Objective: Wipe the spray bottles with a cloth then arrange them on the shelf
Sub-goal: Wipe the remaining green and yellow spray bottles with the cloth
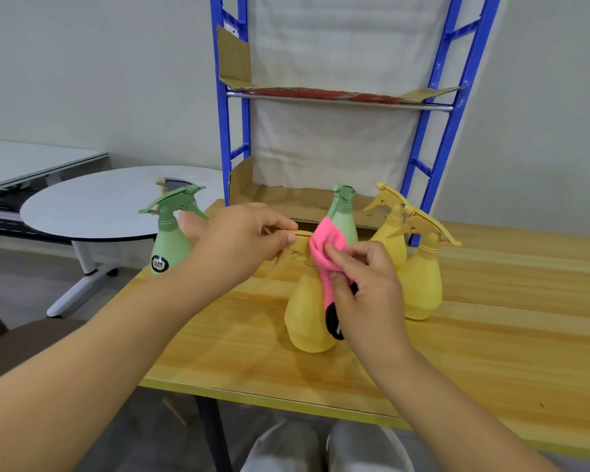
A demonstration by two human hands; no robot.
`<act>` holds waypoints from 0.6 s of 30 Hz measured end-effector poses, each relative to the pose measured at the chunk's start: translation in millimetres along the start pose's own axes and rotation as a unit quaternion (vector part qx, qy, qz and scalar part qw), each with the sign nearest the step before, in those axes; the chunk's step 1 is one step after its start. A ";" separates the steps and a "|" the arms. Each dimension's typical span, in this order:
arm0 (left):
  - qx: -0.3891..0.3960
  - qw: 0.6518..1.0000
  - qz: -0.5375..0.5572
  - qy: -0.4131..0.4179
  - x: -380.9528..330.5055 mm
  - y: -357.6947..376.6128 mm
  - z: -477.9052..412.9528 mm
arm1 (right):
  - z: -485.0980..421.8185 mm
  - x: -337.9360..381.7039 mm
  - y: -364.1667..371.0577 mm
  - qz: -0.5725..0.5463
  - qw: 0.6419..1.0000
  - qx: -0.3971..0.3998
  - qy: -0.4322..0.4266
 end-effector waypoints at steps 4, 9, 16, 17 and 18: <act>0.022 1.000 0.003 0.019 -8.9 0.6 -1.3 | -1.6 5.4 11.1 0.010 1.000 -0.006 -0.012; 0.035 0.999 0.011 0.025 -12.1 2.4 -2.5 | 7.6 26.1 22.1 0.081 0.991 -0.005 -0.104; 0.050 0.999 0.000 -0.022 2.6 4.9 -3.5 | 6.6 13.6 20.4 0.188 0.972 0.056 -0.128; 0.044 0.998 -0.016 -0.032 8.7 4.4 -6.0 | 5.3 8.6 19.0 0.176 0.976 0.059 -0.116; 0.032 0.998 -0.033 -0.041 14.6 1.3 -8.5 | 3.8 3.7 17.6 0.159 0.980 0.060 -0.100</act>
Point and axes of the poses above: each hand's wrist, its own z-axis away from the middle knuckle, its own y-axis out of the palm, x = y × z, the point moved 7 cm from there along -z, towards the middle knuckle, and after that the axes turned 11 degrees about y, right-handed, at the moved point
